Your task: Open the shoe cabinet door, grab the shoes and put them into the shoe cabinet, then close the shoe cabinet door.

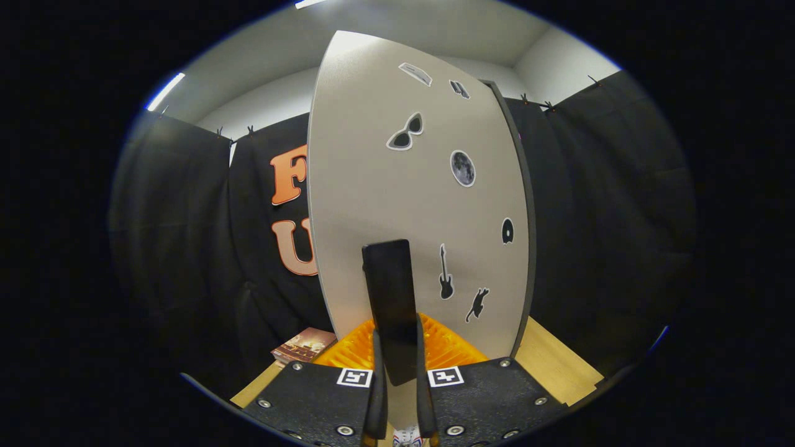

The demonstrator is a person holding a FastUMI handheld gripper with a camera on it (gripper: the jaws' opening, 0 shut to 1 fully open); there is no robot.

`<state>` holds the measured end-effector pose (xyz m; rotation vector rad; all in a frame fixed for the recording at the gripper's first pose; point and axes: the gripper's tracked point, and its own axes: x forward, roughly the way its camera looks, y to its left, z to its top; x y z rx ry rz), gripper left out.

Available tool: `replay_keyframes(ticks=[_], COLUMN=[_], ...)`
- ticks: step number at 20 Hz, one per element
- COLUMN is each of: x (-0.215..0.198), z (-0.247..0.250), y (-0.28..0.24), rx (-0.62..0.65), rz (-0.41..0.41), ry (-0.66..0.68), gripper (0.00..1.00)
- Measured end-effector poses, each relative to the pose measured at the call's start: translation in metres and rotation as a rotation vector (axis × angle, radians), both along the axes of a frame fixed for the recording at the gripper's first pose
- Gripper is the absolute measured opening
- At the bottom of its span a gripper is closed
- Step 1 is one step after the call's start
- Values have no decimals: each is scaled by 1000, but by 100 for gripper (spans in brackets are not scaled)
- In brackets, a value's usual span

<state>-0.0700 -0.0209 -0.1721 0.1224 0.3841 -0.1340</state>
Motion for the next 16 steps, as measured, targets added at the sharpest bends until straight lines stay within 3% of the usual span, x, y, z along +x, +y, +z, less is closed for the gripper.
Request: replay_keyframes(ticks=[7,11,16], x=[-36,-65,-90], z=[10,19,23], y=[-39,-84,-126], rx=[-84,-162,-220], rz=[-42,-132,-219], ry=[11,1,29], gripper=[18,17,9])
